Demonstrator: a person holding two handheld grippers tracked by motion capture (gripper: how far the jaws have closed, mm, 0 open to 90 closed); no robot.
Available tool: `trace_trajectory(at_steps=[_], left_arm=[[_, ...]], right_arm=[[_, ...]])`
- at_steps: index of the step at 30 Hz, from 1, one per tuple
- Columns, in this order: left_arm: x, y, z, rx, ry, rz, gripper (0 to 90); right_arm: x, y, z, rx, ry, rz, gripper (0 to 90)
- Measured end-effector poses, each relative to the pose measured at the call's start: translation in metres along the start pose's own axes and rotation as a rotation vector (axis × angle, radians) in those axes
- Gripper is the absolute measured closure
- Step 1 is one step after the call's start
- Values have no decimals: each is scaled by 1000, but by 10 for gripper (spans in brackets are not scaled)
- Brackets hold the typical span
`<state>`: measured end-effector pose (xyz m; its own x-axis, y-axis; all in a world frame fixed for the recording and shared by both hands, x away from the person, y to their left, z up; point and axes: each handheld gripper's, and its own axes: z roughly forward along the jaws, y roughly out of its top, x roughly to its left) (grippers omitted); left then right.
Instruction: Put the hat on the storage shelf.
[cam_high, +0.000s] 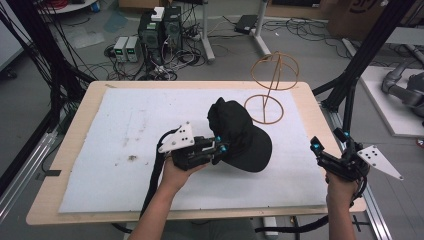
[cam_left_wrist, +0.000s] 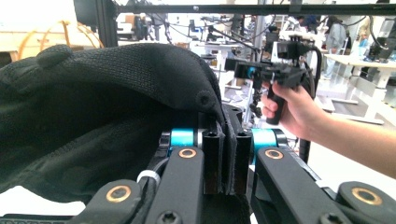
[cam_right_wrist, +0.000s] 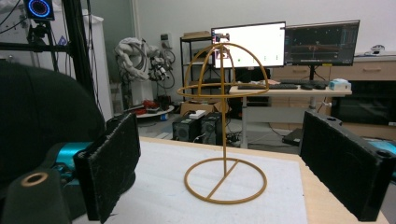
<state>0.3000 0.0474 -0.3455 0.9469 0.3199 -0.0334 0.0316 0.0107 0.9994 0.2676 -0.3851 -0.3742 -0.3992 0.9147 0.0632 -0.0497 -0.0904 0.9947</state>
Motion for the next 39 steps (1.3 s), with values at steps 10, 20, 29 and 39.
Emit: trace_trajectory(at_steps=[10,20,29,39], left_arm=[[7,36,4,-55,23,39,869],[16,57,16,-78,43,52,869],[26,87,33,-109,65,93,869],[37,114,55,-154,81,125,870]], right_arm=[[0,0,0,-1,0,-1,124],[-2,-1,0,1,-5,2,124],[-3,-3,0,3,-6,3,124],[-4,-5,0,12,-13,3,124]])
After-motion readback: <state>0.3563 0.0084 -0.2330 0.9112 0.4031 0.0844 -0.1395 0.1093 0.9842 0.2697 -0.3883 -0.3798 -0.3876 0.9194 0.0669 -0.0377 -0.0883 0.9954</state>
